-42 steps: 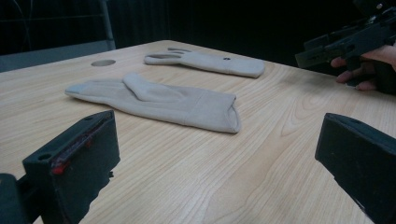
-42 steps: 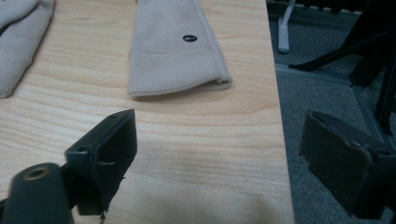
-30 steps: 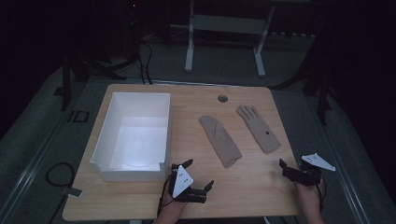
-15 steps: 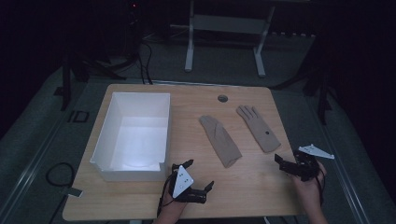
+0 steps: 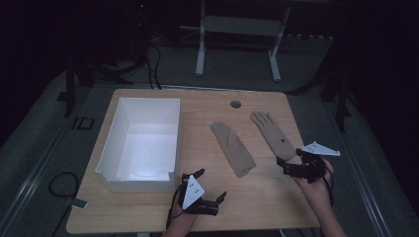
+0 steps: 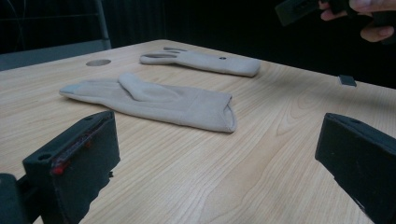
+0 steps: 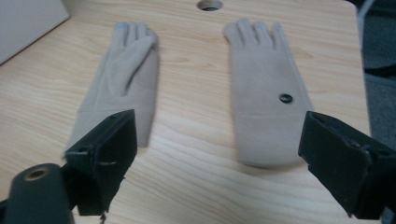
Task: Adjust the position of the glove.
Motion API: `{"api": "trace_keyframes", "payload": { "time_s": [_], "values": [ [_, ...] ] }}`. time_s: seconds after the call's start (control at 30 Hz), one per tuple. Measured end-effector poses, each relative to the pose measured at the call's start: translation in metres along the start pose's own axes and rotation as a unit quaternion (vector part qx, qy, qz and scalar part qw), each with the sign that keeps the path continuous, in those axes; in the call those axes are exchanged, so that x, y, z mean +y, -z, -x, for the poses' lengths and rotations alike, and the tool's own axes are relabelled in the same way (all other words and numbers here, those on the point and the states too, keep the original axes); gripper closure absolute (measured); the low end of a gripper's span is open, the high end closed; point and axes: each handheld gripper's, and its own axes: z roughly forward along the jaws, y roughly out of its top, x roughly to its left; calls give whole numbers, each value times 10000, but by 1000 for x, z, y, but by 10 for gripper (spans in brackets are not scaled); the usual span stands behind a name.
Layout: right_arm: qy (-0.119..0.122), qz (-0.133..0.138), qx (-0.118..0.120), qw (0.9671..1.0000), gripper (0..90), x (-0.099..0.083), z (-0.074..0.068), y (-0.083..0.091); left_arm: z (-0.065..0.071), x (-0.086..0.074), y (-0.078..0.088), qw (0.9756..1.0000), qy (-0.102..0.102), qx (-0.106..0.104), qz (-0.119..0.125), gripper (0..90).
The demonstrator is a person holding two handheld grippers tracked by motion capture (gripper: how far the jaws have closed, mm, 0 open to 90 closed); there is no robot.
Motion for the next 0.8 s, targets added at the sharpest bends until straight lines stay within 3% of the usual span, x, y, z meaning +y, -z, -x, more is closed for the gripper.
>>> {"api": "trace_keyframes", "payload": {
  "time_s": [0.2, 0.6, 0.8],
  "values": [
    [80, 80, 108, 9999, 192, 8, -6, -4, 0, 0, 0, 10000, 26, -11, 11, 1],
    [362, 0, 467, 9983, 338, 32, -30, -33, 0, 0, 0, 10000, -3, -20, -2, 1],
    [547, -3, 641, 9964, 354, 41, -41, -46, 0, 0, 0, 10000, -5, -28, -2, 1]
  ]
}}
